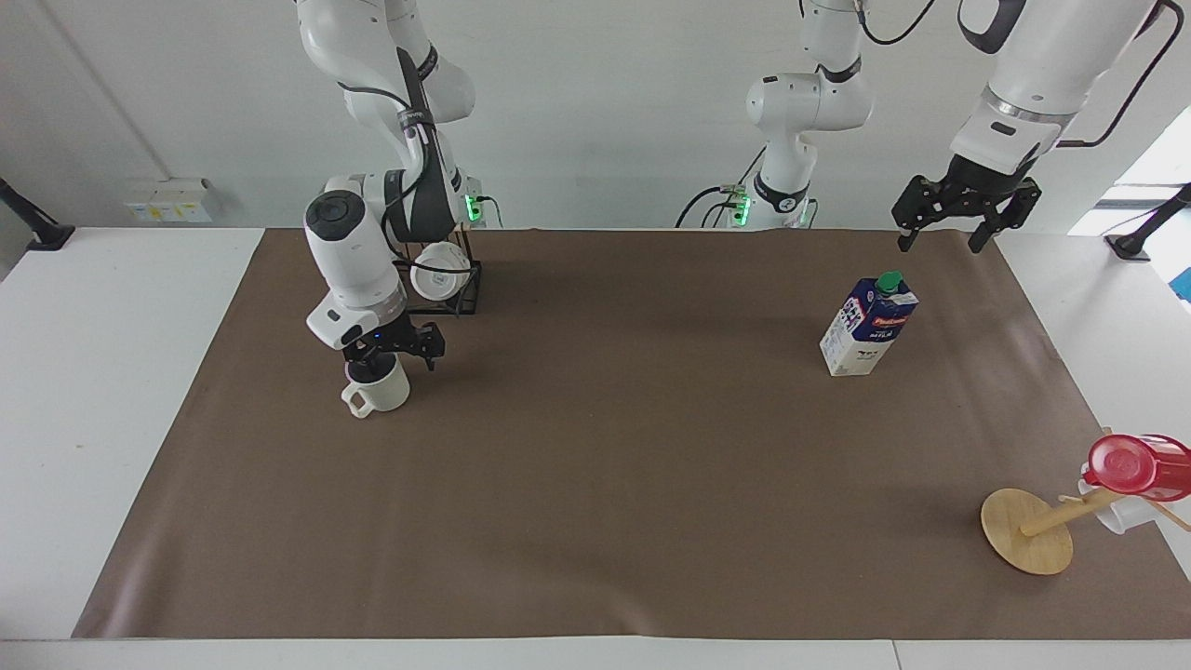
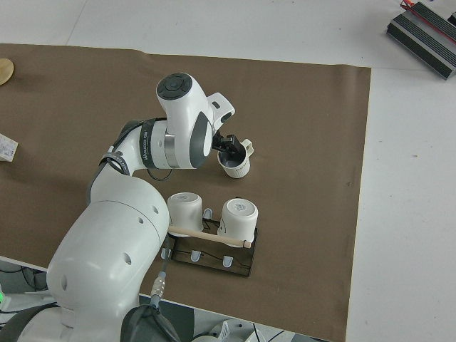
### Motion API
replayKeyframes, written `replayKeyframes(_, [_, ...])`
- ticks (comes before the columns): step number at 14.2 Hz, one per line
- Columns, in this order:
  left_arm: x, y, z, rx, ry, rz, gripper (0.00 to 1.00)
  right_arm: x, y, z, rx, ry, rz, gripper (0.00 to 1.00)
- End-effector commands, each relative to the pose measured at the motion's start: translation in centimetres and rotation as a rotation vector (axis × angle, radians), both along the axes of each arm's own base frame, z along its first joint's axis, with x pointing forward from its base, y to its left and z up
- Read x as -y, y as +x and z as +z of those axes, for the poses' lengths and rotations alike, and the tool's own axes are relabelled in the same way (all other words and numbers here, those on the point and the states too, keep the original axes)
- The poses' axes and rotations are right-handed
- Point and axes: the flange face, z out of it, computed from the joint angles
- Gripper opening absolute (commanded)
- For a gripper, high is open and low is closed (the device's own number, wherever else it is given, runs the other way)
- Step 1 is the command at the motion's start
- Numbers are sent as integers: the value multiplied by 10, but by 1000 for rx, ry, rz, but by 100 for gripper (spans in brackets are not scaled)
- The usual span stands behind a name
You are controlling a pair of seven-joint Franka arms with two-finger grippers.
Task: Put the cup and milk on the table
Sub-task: 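Grasp the white mug with the right gripper and lift it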
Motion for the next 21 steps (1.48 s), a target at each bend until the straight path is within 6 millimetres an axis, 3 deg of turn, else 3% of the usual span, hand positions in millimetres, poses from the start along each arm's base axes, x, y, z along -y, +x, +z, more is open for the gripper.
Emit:
replayKeyframes(1, [-2,-3,8,-1,11,6,100,8,-2,-5,12,-3,21,100])
replayKeyframes(2, [-2,-3,8,-2,11,6,100,9,-2,-6,9,-4,19,97])
replayKeyframes(6, [-2,-3,8,-1,11,6,100,10,-2,-8,2,-4,4,19])
replayKeyframes(7, [-2,-3,8,-2,11,6,100,9,-3,-8,2,-4,-4,4])
replayKeyframes(8, [-2,-3,8,-1,11,6,100,10,-2,-8,2,-3,-20,0])
replayKeyframes(17, [-2,-3,7,-4,10,13,100,5,7,-6,11,10,-81,0])
replayKeyframes(21, [-2,-3,7,-5,11,13,100,0,16,16,2,8,-71,0])
